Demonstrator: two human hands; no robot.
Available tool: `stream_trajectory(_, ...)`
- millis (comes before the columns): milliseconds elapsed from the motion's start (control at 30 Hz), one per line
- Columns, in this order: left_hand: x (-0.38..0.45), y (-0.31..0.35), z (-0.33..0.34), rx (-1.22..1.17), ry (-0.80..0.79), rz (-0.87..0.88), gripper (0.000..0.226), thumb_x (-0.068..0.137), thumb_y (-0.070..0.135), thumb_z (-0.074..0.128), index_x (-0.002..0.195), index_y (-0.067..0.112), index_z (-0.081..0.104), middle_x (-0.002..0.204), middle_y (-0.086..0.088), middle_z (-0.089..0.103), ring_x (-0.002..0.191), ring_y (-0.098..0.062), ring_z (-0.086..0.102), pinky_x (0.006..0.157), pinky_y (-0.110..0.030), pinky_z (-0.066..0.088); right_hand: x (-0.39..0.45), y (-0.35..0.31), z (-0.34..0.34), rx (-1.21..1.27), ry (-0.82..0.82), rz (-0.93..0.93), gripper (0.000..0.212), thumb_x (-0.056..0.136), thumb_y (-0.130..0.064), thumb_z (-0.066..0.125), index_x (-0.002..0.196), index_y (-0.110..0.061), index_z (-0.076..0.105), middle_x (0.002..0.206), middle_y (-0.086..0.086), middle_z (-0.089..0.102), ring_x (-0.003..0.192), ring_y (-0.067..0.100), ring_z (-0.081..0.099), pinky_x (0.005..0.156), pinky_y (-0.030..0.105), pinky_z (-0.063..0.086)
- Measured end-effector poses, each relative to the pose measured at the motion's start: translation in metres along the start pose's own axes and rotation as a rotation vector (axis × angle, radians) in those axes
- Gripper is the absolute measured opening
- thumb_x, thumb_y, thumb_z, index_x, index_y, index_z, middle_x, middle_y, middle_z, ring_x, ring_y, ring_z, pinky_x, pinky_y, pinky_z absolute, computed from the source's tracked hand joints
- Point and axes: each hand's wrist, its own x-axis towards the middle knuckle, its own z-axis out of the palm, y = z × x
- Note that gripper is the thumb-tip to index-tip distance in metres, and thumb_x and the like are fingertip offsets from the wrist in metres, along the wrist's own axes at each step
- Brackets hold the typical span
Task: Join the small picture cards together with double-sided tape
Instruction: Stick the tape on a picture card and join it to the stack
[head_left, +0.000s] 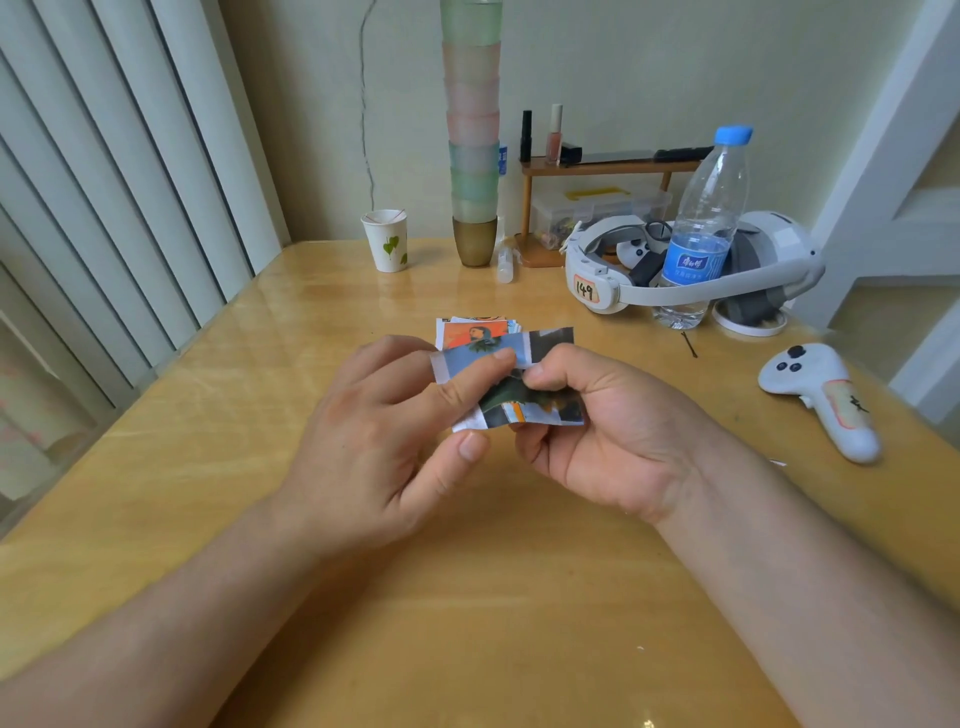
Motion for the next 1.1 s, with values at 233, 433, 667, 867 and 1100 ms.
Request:
stream_trajectory(233,0.003,0.004,0.005,0.134,0.012,0.017,0.058,0.108,0.05,0.035,0.157,0.019,0.039,0.099,0.007,0.064,0.098,-0.03,0.055,0.089,-0.04,0.042,0.0,-0.002,0.001,0.077,-0.049,-0.002,0.055,0.068,-0.001,0.064,0.122,-0.01,0.065,0.108,0.01,0.065,0.072,0.013,0.052,0.051,0.02,0.043)
stream_trajectory(433,0.004,0.008,0.004,0.162,0.032,0.01,0.061,0.108,0.051,0.028,0.155,0.015,0.043,0.092,0.005,0.063,0.092,-0.032,0.057,0.085,-0.045,0.044,-0.001,-0.002,0.002,0.048,0.002,-0.026,0.036,0.069,0.001,0.065,0.102,-0.01,0.07,0.098,0.008,0.065,0.06,0.012,0.054,0.052,0.019,0.042)
stream_trajectory(667,0.006,-0.003,-0.008,0.209,0.107,-0.13,0.063,0.108,0.051,0.027,0.156,0.014,0.044,0.1,0.002,0.07,0.095,-0.034,0.058,0.083,-0.052,0.046,0.0,-0.004,0.001,0.033,0.116,-0.074,0.016,0.09,0.004,0.058,0.097,-0.007,0.067,0.087,0.013,0.07,0.061,0.013,0.057,0.06,0.021,0.039)
stream_trajectory(867,0.002,0.007,-0.005,-0.047,0.161,-0.17,0.047,0.109,0.039,0.039,0.147,0.017,0.055,0.102,-0.004,0.062,0.095,-0.027,0.057,0.086,-0.046,0.046,0.0,-0.002,0.001,-0.079,0.113,-0.148,0.02,0.092,0.006,0.059,0.102,-0.009,0.068,0.091,0.014,0.073,0.067,0.016,0.063,0.059,0.023,0.044)
stream_trajectory(1100,0.006,0.008,-0.006,0.028,0.021,-0.123,0.046,0.103,0.045,0.046,0.145,0.029,0.056,0.115,-0.014,0.045,0.111,-0.034,0.051,0.096,-0.052,0.045,0.002,0.0,-0.001,-0.206,0.034,-0.189,0.03,0.093,0.006,0.057,0.115,-0.008,0.07,0.105,0.014,0.069,0.087,0.02,0.06,0.064,0.024,0.045)
